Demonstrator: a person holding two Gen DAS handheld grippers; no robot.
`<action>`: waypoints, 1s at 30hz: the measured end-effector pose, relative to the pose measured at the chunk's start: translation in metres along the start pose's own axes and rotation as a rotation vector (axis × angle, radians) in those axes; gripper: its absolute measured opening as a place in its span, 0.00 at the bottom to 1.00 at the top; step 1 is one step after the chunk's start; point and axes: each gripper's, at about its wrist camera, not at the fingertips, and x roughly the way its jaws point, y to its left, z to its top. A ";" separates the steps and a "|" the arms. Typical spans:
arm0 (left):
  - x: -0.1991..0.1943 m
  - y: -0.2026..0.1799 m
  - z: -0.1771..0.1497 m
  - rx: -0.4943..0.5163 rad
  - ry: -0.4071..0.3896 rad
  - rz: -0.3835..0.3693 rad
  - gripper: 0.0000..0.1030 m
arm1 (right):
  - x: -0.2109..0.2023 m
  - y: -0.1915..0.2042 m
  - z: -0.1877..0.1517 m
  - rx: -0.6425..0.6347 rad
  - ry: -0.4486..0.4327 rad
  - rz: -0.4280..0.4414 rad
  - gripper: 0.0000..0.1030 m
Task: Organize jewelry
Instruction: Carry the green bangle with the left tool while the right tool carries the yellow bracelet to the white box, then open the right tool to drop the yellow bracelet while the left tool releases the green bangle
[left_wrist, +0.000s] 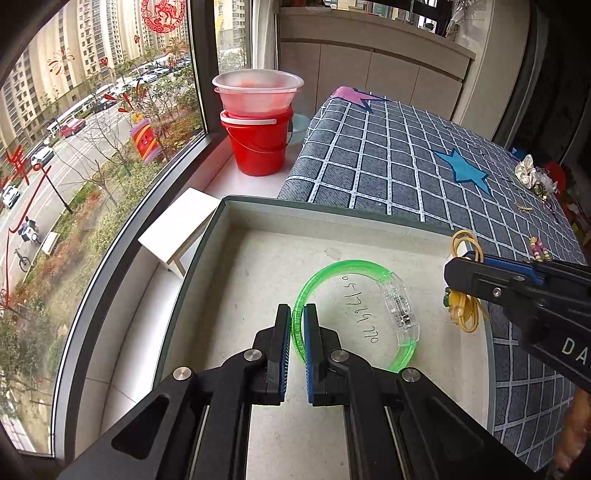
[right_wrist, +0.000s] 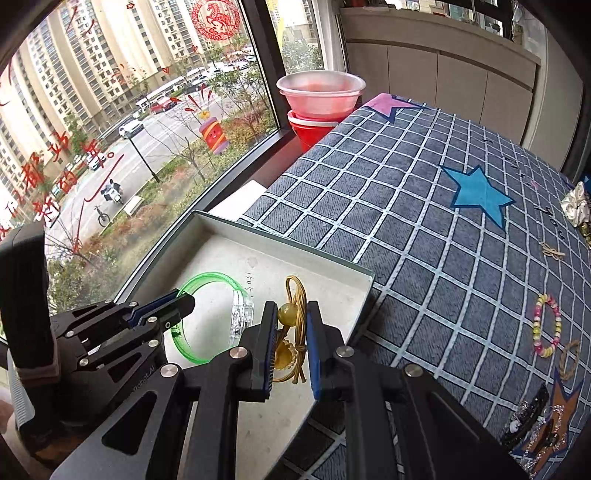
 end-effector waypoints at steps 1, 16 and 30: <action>0.003 0.001 0.001 0.007 0.005 0.009 0.14 | 0.008 -0.002 0.003 0.010 0.015 0.008 0.16; 0.008 -0.005 0.004 0.040 0.010 0.080 0.14 | 0.052 -0.007 0.011 0.031 0.122 -0.004 0.18; -0.029 -0.013 0.003 0.030 -0.054 0.083 0.14 | -0.012 -0.026 0.009 0.130 -0.017 0.027 0.68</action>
